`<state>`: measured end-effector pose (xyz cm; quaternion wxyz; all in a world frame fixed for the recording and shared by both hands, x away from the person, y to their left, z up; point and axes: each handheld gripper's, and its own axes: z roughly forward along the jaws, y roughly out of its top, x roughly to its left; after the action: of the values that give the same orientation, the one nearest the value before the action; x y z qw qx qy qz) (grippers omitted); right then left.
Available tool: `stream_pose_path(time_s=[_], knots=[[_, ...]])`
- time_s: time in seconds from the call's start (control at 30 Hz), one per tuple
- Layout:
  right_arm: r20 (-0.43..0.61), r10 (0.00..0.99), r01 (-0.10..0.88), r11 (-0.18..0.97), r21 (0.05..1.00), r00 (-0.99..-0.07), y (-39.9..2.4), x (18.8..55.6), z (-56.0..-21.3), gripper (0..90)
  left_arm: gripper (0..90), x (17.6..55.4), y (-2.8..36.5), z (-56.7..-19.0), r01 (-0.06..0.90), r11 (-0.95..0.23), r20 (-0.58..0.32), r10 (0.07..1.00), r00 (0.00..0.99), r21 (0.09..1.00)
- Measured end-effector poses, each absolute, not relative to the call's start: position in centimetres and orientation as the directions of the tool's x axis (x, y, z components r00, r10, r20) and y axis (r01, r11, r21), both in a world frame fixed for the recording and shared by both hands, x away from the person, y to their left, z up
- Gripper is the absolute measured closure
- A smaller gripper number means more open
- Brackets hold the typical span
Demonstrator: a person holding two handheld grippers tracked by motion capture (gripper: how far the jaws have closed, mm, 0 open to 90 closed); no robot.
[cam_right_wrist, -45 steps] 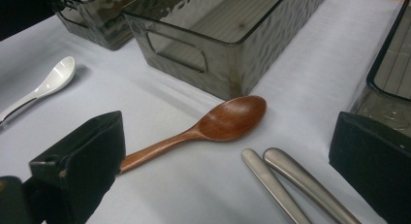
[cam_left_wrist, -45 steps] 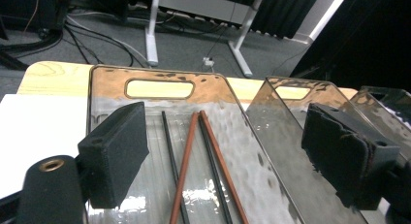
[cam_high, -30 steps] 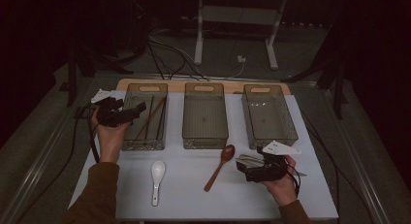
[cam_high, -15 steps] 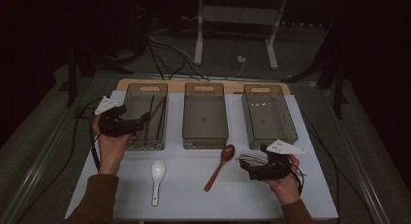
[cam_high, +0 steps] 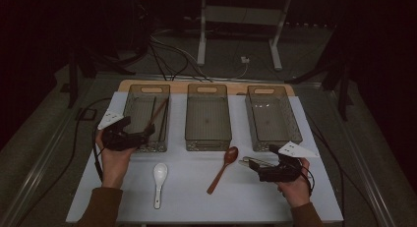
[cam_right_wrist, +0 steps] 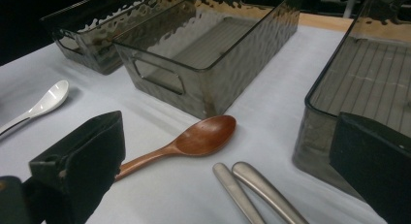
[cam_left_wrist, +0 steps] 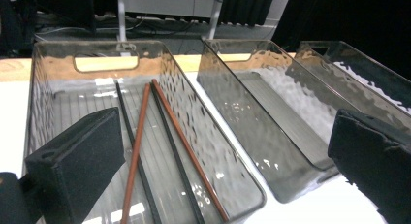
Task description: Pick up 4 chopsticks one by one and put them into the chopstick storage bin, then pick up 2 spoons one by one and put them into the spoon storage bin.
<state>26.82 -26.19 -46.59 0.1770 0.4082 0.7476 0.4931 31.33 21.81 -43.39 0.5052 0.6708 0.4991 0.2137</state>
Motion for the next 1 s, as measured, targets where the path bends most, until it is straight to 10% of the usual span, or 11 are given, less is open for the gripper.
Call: stream_pose_path(time_s=[1.0], knots=[[0.126,0.814,0.418,0.153,0.896,-0.568,-27.8,26.4,-46.7,0.0,0.7,26.8,19.1,-47.0,0.511,-0.047,-0.215,0.871,0.441,0.858]])
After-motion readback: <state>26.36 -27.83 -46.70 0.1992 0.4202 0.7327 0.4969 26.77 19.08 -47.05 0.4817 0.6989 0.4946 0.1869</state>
